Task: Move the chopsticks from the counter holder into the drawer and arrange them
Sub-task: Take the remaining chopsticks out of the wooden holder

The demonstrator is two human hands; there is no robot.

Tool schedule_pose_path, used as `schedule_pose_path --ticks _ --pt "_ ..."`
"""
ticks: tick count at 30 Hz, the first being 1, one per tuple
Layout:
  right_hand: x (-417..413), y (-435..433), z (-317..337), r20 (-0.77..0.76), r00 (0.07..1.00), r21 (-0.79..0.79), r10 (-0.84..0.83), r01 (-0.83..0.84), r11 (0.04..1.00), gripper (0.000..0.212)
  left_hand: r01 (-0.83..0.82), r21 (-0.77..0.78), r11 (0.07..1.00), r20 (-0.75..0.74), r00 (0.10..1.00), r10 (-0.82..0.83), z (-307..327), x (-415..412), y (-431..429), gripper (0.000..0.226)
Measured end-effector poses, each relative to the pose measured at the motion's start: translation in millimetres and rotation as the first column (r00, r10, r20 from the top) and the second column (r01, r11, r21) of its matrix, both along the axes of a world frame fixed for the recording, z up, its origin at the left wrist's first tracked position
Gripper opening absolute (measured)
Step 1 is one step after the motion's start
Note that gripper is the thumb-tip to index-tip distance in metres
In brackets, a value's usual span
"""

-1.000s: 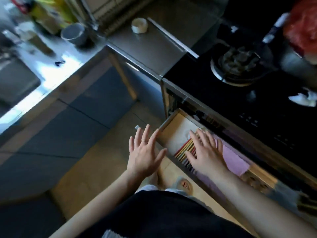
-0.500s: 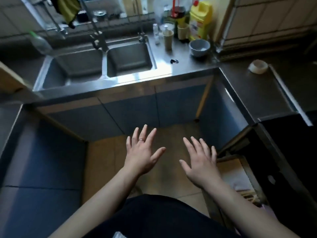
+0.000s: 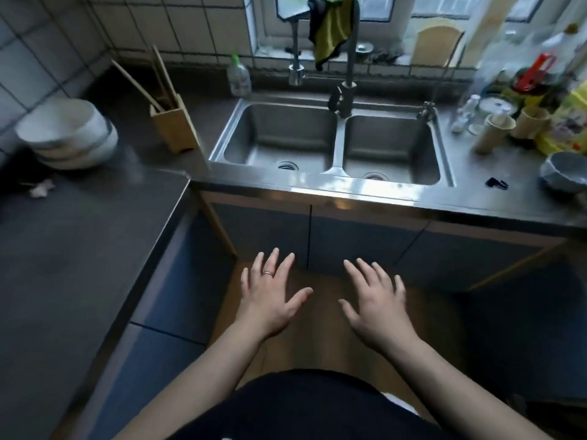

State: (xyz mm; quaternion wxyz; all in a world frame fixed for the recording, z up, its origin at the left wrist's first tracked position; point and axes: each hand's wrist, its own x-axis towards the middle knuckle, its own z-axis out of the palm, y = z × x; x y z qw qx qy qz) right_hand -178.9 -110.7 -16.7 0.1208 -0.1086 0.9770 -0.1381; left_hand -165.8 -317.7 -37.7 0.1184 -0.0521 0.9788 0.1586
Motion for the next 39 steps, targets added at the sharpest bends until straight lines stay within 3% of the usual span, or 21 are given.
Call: schedule_pose_path --ticks 12,16,23,27,32,39 --pt "-140 -131 14 -0.021 0.959 -0.053 0.282 -0.283 0.958 0.064 -0.289 0.166 0.943 -0.09 0.948 0.306 -2 -80 -121 0.068" --pt "-204 -163 19 -0.053 0.924 -0.069 0.379 -0.382 0.922 0.062 -0.384 0.178 0.906 -0.11 0.907 0.406 3 -125 -150 0.075" --pt "-310 -232 31 -0.089 0.864 -0.105 0.495 -0.502 0.858 0.062 -0.544 0.215 0.811 -0.155 0.801 0.579 18 -190 -196 0.065" --pt "-349 -267 41 -0.098 0.842 -0.141 0.531 -0.54 0.83 0.063 -0.607 0.289 0.74 -0.18 0.725 0.665 25 -212 -220 0.072" --pt "-383 -315 48 -0.135 0.826 -0.194 0.547 -0.563 0.803 0.065 -0.644 0.36 0.675 -0.185 0.659 0.729 29 -247 -267 0.057" --pt "-425 -384 51 -0.098 0.882 -0.323 0.46 -0.465 0.824 0.068 -0.628 0.524 0.575 -0.131 0.607 0.784 37 -313 -348 0.059"
